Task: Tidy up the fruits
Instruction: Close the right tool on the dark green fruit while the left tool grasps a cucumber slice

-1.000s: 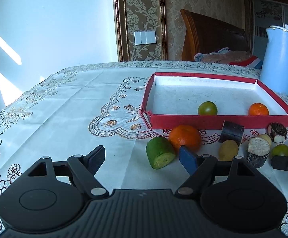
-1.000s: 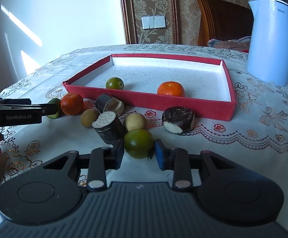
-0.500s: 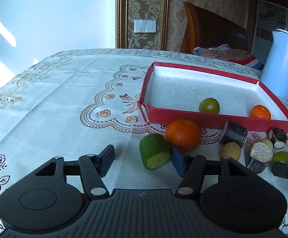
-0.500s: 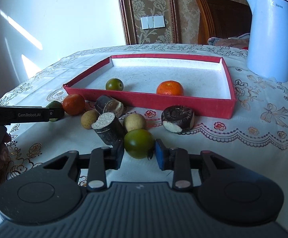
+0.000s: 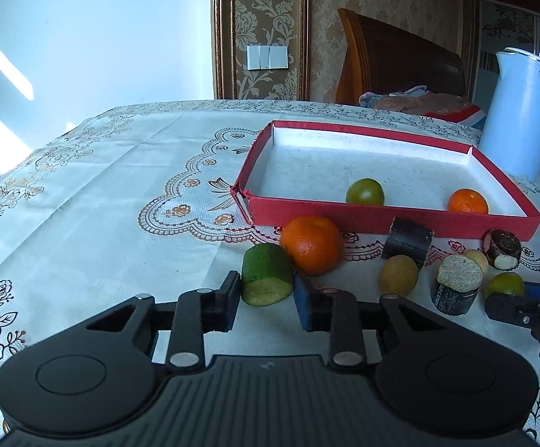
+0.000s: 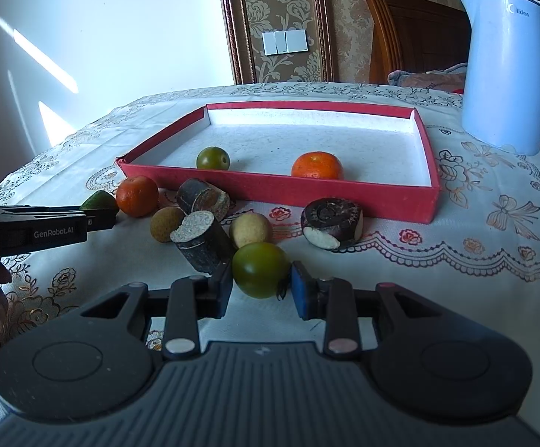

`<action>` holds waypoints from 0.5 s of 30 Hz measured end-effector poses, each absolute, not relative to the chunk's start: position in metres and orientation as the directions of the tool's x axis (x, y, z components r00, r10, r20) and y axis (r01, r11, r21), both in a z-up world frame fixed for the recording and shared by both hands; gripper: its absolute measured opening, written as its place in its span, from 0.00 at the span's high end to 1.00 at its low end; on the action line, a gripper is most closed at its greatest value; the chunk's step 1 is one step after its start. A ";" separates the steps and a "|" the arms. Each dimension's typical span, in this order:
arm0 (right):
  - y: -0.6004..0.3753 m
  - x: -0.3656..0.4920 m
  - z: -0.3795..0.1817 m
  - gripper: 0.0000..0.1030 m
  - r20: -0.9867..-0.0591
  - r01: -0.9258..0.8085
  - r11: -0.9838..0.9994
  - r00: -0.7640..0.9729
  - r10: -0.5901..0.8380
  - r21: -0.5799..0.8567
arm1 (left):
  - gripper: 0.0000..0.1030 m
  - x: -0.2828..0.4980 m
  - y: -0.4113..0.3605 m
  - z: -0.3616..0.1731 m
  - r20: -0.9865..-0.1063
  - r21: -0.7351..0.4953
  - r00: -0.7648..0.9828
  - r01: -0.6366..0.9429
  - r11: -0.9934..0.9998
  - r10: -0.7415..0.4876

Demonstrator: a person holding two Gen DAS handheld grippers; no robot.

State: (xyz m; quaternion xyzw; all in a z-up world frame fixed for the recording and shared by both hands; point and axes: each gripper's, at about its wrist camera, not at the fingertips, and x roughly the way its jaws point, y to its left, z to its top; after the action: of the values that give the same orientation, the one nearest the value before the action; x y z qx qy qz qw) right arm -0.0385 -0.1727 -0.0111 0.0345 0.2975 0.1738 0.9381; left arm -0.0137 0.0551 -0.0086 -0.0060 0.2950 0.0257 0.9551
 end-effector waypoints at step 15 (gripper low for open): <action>-0.170 -0.041 -0.012 0.70 -0.546 -0.290 0.946 0.774 0.319 0.142 | 0.70 -0.024 0.007 -0.003 -0.516 0.017 0.856 -0.028 0.999 0.032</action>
State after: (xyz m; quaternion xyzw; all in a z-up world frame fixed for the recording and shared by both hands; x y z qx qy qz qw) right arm -0.0405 -0.1695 -0.0119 0.0251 0.2945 0.1617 0.9415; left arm -0.0239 0.0075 -0.0029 0.0045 0.2678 0.0156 0.9633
